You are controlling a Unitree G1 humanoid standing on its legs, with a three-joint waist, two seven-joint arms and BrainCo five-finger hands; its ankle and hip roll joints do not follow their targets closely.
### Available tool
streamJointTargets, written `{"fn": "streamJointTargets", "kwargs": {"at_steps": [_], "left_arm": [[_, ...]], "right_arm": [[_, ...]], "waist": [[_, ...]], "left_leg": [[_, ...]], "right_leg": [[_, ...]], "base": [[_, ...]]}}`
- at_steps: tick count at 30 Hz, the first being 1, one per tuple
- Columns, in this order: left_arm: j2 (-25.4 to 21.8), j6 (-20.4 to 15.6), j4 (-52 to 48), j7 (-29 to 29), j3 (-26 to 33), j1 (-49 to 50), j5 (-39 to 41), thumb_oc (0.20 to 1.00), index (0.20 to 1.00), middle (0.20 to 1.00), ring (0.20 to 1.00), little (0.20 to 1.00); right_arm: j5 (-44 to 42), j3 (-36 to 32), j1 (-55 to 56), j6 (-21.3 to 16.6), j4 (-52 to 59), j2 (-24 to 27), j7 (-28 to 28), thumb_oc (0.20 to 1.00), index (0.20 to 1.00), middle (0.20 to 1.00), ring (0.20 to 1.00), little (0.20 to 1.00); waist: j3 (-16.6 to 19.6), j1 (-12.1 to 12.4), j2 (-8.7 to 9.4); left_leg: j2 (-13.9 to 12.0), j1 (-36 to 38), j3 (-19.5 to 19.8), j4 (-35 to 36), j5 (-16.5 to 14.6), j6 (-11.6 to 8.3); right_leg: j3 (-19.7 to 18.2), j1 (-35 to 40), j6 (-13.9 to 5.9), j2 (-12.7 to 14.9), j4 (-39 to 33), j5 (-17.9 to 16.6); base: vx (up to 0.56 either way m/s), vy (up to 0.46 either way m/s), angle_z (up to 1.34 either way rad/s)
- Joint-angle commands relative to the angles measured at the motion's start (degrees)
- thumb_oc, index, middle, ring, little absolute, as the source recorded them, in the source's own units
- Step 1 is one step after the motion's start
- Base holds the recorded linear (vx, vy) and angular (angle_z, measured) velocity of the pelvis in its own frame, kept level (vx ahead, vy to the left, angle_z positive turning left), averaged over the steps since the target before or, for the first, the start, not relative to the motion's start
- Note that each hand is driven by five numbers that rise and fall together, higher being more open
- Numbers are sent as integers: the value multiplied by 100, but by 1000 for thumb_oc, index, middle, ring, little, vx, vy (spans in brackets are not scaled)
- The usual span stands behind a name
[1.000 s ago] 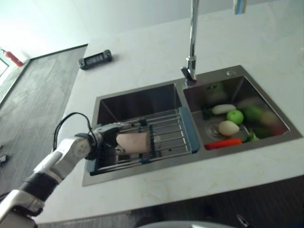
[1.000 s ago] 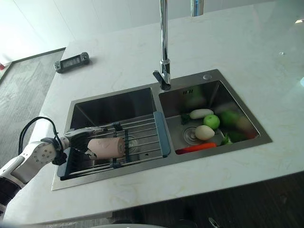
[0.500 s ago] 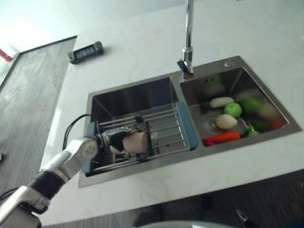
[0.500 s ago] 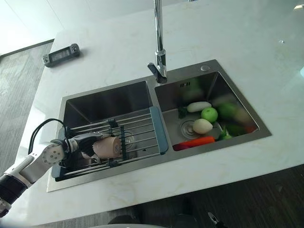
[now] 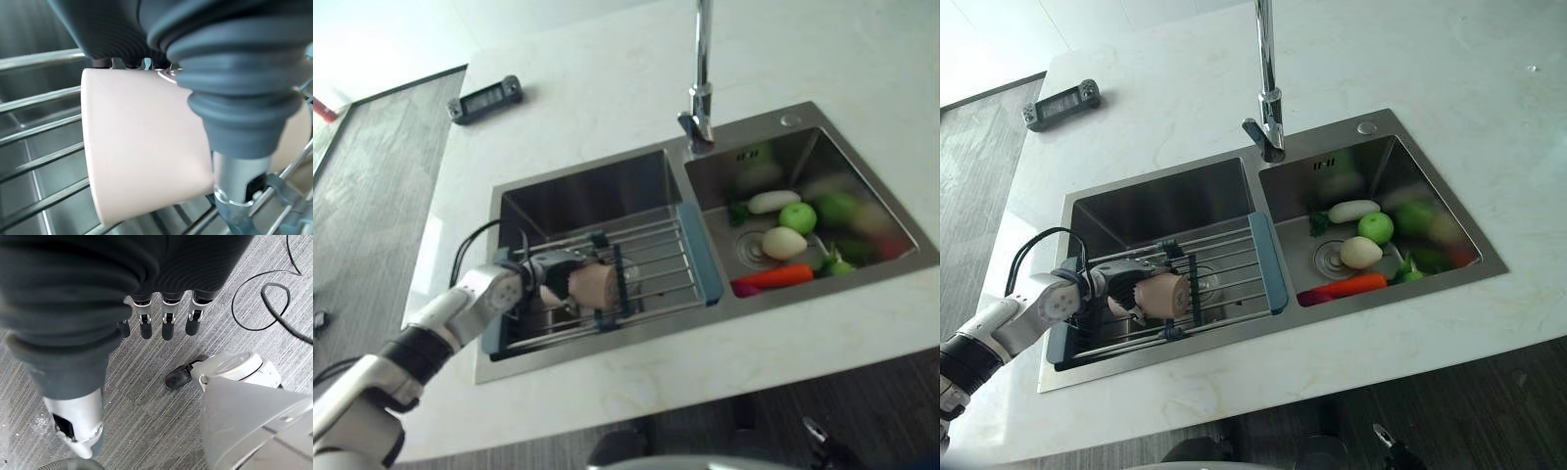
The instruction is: Place the dishes in the dishwasher.
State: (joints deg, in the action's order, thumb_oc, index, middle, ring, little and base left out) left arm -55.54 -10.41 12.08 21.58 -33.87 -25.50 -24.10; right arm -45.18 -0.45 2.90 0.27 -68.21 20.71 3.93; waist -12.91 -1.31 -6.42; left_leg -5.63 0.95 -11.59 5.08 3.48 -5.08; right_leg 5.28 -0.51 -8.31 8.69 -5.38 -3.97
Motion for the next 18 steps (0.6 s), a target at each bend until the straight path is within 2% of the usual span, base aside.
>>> {"fn": "streamJointTargets", "kwargs": {"at_steps": [1,8,9,10,18], "left_arm": [[-190,48,549,-150,-199,-33,-614,1000,1000,1000,1000,1000],[-154,112,673,-36,-397,-107,-917,1000,1000,1000,1000,1000],[-153,61,682,6,-432,-114,-963,555,555,555,555,555],[-145,40,682,58,-494,-120,-996,200,200,200,200,200],[-167,-15,628,269,-740,-234,-1046,200,200,200,200,200]], "right_arm": [[-155,144,-286,-171,-118,-33,37,1000,1000,1000,1000,1000],[-180,166,-353,-220,-121,-24,81,1000,1000,1000,1000,1000],[-183,171,-361,-231,-123,-29,78,1000,1000,1000,1000,1000],[-183,176,-387,-227,-123,-22,74,1000,1000,1000,1000,1000],[-180,190,-408,-238,-141,12,82,1000,1000,1000,1000,1000]], "waist": [[-78,-142,226],[-79,-161,220],[-78,-165,218],[-82,-174,214],[-48,-194,220]], "left_leg": [[-3,-42,544,-8,-569,-120],[-1,-47,544,-8,-564,-118],[-1,-46,546,-8,-567,-118],[0,-47,542,-8,-570,-117],[-14,-18,525,-8,-572,-119]], "right_leg": [[125,-9,-619,424,38,154],[119,-12,-619,416,38,157],[118,-15,-622,415,38,157],[117,-19,-623,419,38,156],[147,27,-625,420,38,179]], "base": [[0,0,0],[0,0,0],[0,0,0],[0,0,0],[0,0,0]]}}
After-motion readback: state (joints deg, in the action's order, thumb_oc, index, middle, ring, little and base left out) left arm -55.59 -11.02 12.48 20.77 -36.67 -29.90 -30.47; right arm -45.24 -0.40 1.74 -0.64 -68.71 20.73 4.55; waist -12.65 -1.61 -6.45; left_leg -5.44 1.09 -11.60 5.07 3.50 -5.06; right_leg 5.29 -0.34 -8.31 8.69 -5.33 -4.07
